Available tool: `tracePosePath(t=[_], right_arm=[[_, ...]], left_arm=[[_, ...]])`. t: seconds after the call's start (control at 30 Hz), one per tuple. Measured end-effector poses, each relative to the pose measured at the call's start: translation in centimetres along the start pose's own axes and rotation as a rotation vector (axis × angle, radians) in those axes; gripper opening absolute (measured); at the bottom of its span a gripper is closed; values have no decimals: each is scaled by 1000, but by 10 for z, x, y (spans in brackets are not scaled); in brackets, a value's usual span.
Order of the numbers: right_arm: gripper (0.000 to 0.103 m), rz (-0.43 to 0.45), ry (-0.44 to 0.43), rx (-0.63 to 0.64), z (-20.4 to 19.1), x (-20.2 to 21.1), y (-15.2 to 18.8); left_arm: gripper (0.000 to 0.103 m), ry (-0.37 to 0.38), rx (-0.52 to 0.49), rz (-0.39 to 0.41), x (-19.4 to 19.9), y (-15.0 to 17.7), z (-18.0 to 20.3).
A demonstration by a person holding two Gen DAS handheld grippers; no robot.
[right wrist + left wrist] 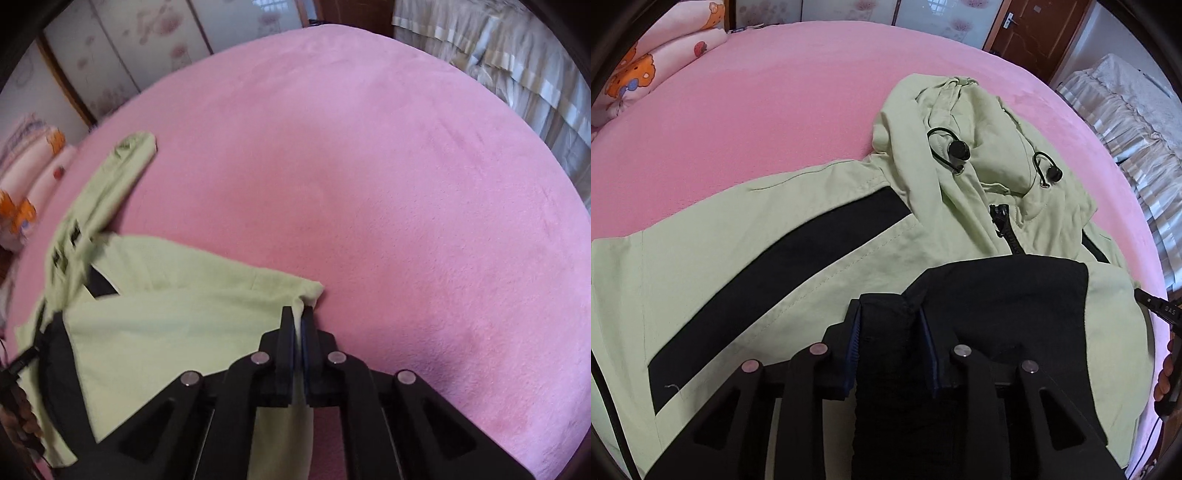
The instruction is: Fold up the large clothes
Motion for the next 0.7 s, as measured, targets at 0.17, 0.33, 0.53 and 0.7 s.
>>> tracePosePath(t=[0.17, 0.33, 0.53, 0.7], right_arm=[[43, -19, -134, -56, 14, 40, 28], [58, -44, -132, 34, 16, 60, 99], [58, -72, -152, 64, 15, 36, 139], [18, -46, -152, 63, 12, 36, 145]], left_arm=[[59, 30, 12, -42, 23, 18, -6], [59, 90, -7, -61, 34, 58, -13], [57, 128, 45, -24, 26, 81, -19], [28, 115, 66, -15, 24, 82, -13]])
Point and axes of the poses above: each gripper's, at about its wrist camera, not at the fingertips, and x roughly against the way its jaws point, z to its right, y to its underside, the point moved 1 cm from there along -x, roughly the way its jaws point, and after that the axes turned 11 degrees about -z, right-handed, at the moved point
